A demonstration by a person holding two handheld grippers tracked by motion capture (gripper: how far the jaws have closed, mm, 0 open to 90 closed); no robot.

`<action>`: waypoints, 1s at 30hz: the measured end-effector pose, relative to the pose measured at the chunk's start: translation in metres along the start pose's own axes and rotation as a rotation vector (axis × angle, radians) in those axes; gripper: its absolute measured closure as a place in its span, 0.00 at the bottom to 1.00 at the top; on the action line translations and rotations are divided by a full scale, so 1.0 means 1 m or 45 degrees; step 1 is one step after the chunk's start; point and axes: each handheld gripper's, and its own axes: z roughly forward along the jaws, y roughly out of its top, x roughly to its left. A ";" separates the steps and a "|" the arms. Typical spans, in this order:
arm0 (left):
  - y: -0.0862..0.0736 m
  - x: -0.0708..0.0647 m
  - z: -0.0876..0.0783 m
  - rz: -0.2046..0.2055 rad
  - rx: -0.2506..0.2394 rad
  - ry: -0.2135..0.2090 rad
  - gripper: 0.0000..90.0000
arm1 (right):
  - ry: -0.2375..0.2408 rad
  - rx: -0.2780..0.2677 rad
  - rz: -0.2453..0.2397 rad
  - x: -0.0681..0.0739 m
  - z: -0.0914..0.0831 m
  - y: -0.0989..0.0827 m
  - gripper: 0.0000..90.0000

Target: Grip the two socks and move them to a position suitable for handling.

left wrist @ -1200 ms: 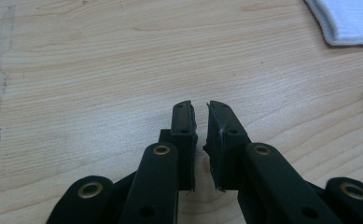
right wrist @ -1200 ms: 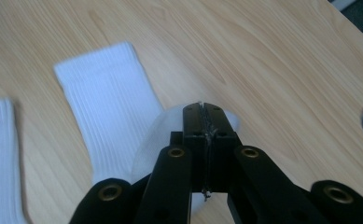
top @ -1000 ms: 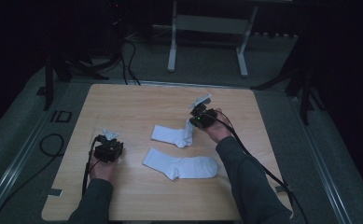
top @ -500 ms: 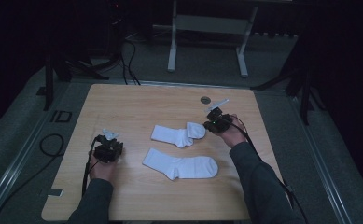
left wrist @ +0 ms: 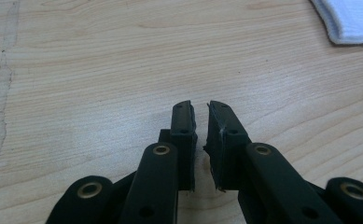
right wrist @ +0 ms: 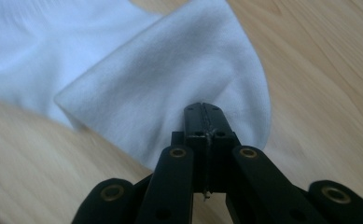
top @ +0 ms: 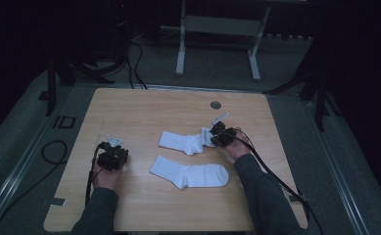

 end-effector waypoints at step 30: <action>-0.001 0.001 0.000 -0.005 0.008 -0.001 0.90 | 0.089 0.099 -0.025 -0.016 -0.036 -0.060 0.91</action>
